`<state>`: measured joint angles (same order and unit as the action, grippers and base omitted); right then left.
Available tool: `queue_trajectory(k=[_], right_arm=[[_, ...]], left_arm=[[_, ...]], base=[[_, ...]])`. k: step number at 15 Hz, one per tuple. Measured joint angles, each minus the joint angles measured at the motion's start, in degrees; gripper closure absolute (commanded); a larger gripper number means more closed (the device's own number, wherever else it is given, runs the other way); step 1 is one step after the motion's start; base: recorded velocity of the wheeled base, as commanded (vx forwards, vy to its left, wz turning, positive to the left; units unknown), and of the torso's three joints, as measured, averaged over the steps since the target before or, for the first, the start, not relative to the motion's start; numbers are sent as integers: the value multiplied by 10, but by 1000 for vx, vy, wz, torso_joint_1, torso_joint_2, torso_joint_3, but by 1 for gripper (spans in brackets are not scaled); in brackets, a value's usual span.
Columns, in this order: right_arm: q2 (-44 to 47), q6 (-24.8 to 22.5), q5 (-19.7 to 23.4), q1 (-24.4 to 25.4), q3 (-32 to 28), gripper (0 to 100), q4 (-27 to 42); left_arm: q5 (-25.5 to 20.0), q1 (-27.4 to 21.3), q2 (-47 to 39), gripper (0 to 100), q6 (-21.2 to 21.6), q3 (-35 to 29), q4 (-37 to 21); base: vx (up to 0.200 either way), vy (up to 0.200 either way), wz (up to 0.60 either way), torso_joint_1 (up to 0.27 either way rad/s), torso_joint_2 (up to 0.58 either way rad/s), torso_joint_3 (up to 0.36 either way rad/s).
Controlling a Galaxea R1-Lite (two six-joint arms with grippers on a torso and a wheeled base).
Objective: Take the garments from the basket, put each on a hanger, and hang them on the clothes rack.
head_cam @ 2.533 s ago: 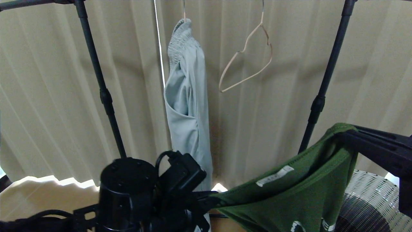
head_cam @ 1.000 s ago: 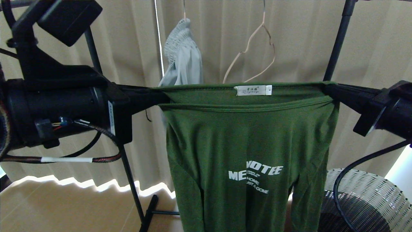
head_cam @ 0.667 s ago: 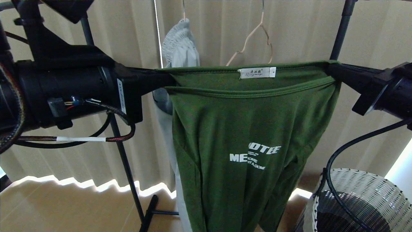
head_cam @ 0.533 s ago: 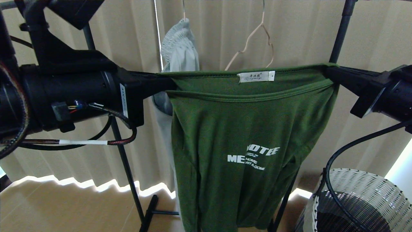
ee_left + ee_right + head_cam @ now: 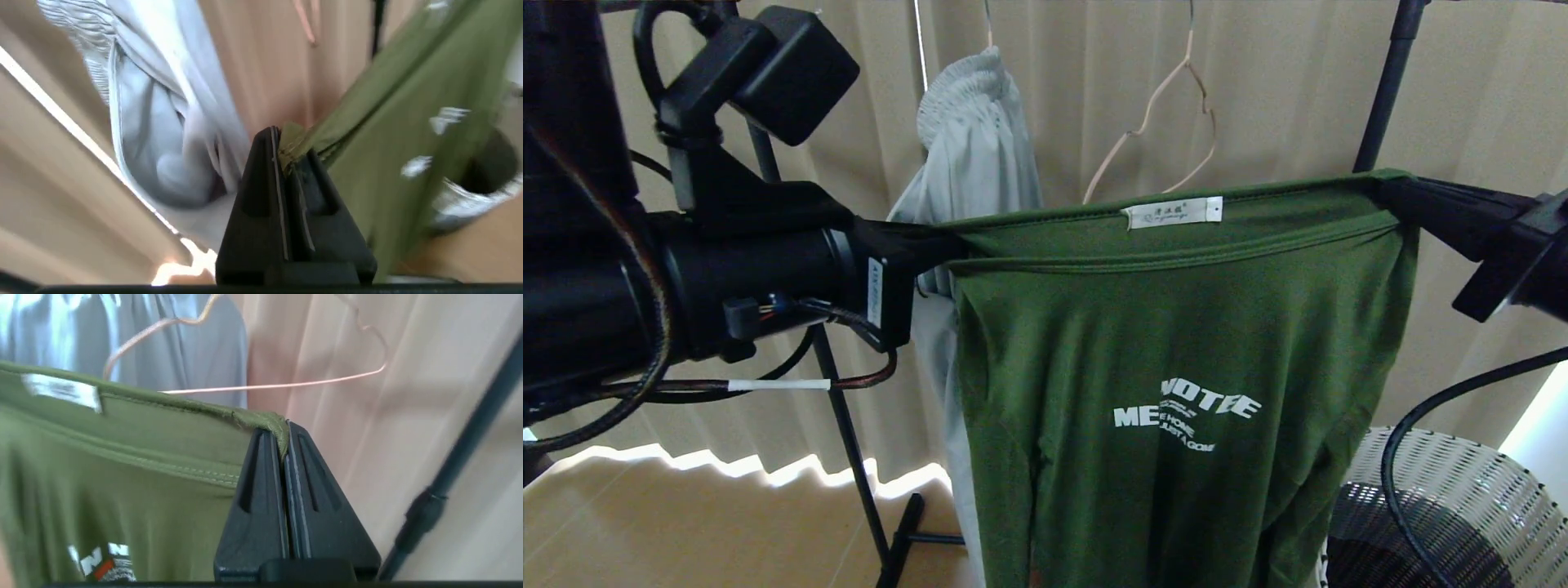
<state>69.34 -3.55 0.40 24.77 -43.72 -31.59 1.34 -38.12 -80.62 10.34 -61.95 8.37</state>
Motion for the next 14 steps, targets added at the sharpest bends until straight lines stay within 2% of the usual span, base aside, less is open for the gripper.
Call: queue_trajectory(k=[3,5,10,14], right_arm=[[-47,-2,2,3,18,100,33],[-80,-5,10,26,29,100,50],[-110,-33,38,47,57,100,51],[-98,-45,39,42,58,100,46]], left_arm=[[10,0,-36,100,-2,-20,31],[25,1,-57,100,-3,-23,56],[26,0,-79,100,-4,-21,57],[24,-1,-68,100,-4,16,57]], base=[[0,0,0,0,0,0],[0,0,0,0,0,0],[0,0,0,0,0,0],[0,0,0,0,0,0]])
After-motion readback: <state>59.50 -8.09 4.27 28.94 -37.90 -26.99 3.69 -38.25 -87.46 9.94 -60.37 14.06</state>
